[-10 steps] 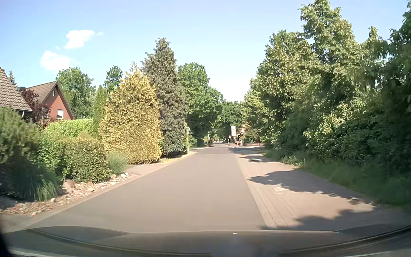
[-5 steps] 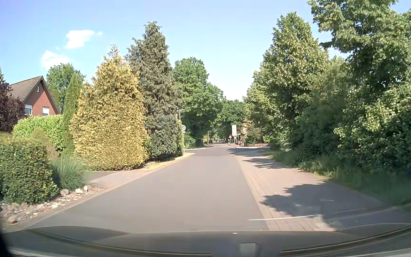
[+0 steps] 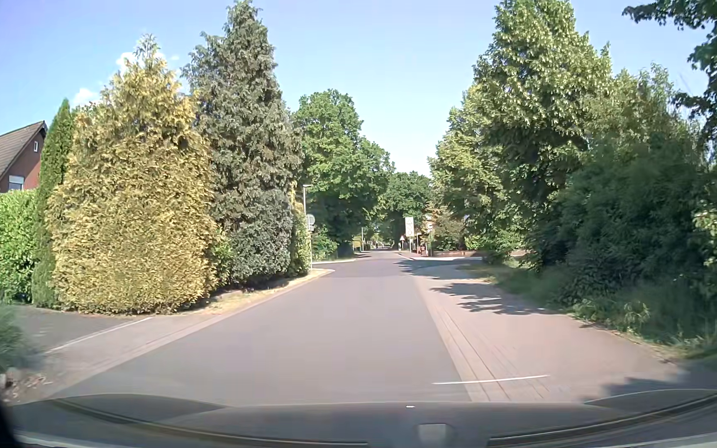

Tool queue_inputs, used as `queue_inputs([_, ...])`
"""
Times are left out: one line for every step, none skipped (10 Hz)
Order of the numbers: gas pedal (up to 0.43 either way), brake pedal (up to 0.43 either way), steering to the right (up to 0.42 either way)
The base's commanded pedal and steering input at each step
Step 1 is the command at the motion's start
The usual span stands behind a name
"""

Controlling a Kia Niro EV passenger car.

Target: Follow the waypoints while adhering to traffic rules and regulations

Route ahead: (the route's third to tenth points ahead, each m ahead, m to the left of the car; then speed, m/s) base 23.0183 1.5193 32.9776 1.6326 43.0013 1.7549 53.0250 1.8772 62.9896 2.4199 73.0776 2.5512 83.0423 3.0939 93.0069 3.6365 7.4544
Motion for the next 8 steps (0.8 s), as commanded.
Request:
queue_inputs([0.130,0.006,0.002])
queue_inputs([0.130,0.006,0.002])
queue_inputs([0.130,0.006,0.002])
queue_inputs([0.130,0.006,0.002])
queue_inputs([0.118,0.006,0.002])
queue_inputs([0.118,0.006,0.002])
queue_inputs([0.118,0.006,0.002])
queue_inputs([0.118,0.006,0.003])
